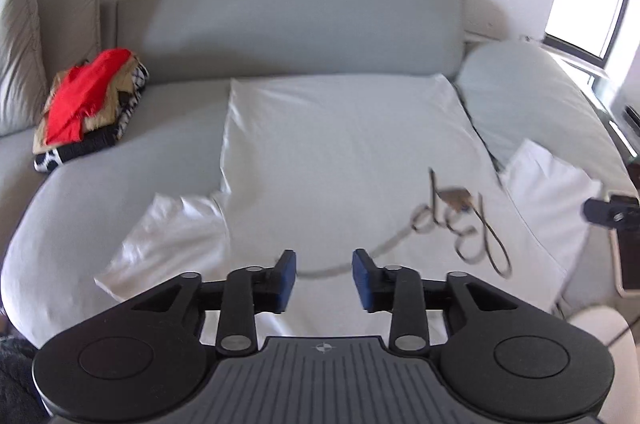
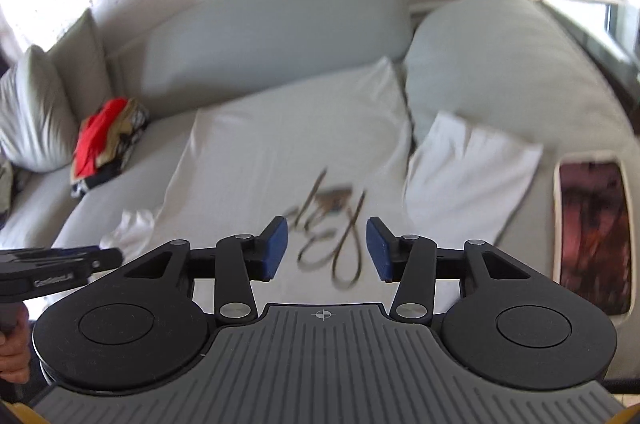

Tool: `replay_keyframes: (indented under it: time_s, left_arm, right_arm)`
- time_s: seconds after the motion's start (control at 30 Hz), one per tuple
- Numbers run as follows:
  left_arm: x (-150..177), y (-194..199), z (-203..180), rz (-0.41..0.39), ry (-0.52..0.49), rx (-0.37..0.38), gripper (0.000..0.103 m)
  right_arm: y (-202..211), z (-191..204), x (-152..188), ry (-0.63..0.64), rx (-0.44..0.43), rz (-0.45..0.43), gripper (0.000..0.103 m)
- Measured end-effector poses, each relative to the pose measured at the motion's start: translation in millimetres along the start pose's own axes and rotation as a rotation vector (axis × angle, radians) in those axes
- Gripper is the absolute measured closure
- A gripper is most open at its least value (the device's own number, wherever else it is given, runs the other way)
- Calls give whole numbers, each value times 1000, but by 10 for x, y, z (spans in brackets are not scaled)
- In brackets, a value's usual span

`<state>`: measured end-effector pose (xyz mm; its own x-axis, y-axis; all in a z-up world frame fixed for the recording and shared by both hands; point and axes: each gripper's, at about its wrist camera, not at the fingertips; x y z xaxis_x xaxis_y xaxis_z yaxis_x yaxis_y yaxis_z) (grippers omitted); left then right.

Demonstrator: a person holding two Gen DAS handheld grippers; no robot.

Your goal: Fold clothes

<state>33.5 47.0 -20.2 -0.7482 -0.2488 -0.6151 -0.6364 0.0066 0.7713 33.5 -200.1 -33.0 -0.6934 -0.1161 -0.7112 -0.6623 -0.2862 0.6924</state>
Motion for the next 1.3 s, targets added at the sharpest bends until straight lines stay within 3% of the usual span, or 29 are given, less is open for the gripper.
replay_keyframes:
  time_s: [0.13, 0.27, 0.37, 0.5, 0.57, 0.67, 0.87, 0.93, 1.3]
  left_arm:
    - [426, -218, -62, 99, 12, -57, 62]
    - [723, -332, -96, 147, -14, -60, 56]
    - [702, -337, -88, 108, -8, -79, 52]
    - [487, -401, -106, 39, -2, -107, 48]
    - [380, -497, -154, 17, -15, -110, 48]
    - [320, -690, -230, 24, -10, -116, 49]
    - [563, -820, -291, 68, 11, -82, 49]
    - [656, -776, -325, 57, -24, -83, 49]
    - [676, -754, -262, 84, 11, -77, 47]
  right_arm:
    - [-206, 50, 365, -35, 2, 121, 53]
    - [-316, 79, 522, 18, 7, 153, 56]
    - [-384, 66, 540, 73, 5, 148, 93]
    - [-482, 9, 497, 85, 11, 106, 91]
    - [-596, -7, 438, 82, 20, 119, 85]
    - [-779, -20, 352, 75, 31, 152, 85]
    - [-924, -26, 454, 61, 27, 202, 82]
    - [-879, -12, 507, 77, 30, 204, 82]
    - [-753, -3, 597, 74, 34, 228, 79]
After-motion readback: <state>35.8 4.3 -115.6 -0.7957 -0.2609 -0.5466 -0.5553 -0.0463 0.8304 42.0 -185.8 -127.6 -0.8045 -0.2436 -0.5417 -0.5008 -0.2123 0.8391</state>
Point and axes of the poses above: each gripper's, at about its wrist camera, not at the fingertips, and y roughly against the way its jaws point, z to its left, x to its underside, and after that the axes turned 13 degrees about y, right-handed
